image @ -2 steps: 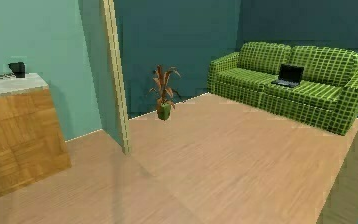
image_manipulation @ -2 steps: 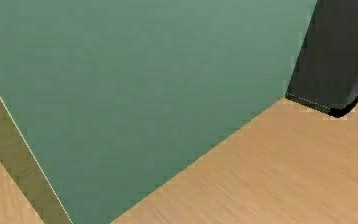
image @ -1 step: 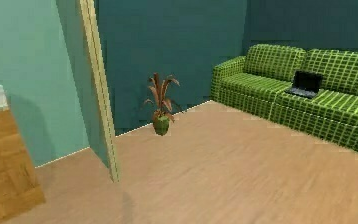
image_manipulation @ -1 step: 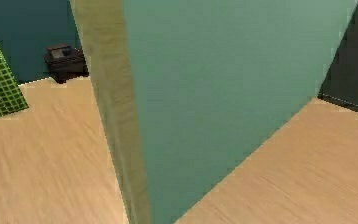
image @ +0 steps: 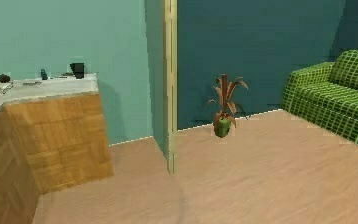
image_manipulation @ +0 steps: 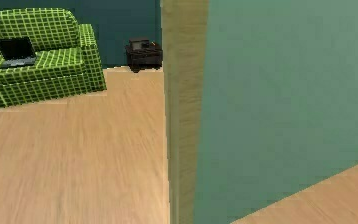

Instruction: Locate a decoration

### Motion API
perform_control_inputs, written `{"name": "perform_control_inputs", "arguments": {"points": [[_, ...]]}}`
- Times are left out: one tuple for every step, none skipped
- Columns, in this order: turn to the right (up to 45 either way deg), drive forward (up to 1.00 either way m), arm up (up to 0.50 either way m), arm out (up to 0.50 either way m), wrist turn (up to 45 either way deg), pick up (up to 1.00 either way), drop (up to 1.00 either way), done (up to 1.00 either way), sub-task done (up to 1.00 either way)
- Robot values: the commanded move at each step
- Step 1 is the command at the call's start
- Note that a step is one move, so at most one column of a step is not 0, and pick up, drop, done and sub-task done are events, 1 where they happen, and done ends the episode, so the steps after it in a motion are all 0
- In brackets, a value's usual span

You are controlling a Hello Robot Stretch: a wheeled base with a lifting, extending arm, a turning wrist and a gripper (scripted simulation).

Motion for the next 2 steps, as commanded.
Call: {"name": "perform_control_inputs", "arguments": {"points": [[0.0, 0.45, 0.0, 0.0, 0.0, 0.0, 0.0, 0.0, 0.0], [45.0, 0.0, 0.0, 0.0, 0.0, 0.0, 0.0, 0.0, 0.0]]}}
